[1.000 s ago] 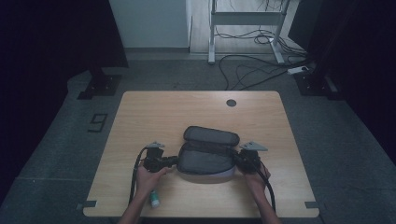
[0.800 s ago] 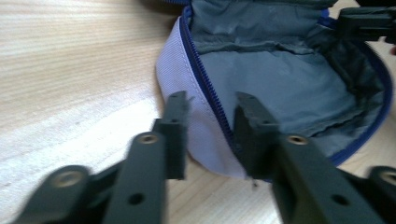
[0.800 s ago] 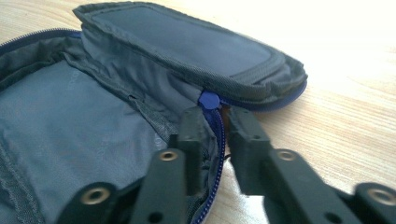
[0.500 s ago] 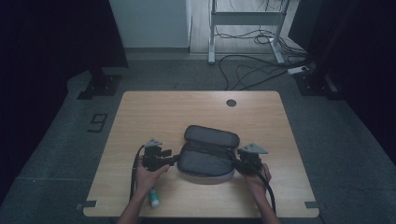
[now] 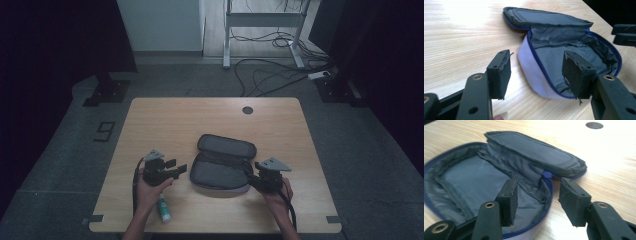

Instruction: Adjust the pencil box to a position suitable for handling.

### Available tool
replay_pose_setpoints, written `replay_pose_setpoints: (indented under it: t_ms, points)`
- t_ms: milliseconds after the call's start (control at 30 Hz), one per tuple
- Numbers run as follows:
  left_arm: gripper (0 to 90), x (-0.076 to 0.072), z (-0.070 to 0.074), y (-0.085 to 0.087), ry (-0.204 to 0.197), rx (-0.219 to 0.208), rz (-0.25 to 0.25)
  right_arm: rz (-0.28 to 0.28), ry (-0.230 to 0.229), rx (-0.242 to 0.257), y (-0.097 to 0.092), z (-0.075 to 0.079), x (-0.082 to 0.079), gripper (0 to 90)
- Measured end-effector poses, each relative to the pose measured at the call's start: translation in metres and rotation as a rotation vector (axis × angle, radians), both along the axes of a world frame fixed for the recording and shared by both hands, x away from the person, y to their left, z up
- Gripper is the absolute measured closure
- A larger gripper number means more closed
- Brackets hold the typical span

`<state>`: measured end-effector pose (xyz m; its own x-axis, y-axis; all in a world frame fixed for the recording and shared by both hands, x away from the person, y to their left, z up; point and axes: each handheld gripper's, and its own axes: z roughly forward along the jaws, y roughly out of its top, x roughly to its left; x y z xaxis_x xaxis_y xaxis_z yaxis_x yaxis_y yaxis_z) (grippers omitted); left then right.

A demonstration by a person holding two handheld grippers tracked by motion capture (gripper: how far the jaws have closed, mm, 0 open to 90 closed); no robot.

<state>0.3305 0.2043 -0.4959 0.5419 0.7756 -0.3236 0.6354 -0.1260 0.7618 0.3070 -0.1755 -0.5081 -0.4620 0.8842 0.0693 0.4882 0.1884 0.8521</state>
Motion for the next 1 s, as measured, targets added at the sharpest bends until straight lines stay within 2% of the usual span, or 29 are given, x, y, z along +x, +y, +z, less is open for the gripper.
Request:
replay_pose_setpoints:
  t_ms: [300,467,567,1000]
  points:
    - [39.9,0.001,-0.002,0.014,0.012,-0.005,0.030,0.077,-0.026,0.040,0.017,0.008,-0.009,45.7]
    - [39.9,0.002,-0.003,0.022,0.017,-0.006,0.043,0.121,-0.009,0.048,0.030,0.006,-0.012,44.7]
    - [39.7,0.003,-0.003,0.027,0.033,-0.028,0.053,0.142,-0.007,0.049,0.037,0.006,-0.013,44.4]
    - [39.7,0.003,-0.002,0.029,0.041,-0.035,0.049,0.211,-0.019,0.076,0.065,0.013,-0.020,43.6]
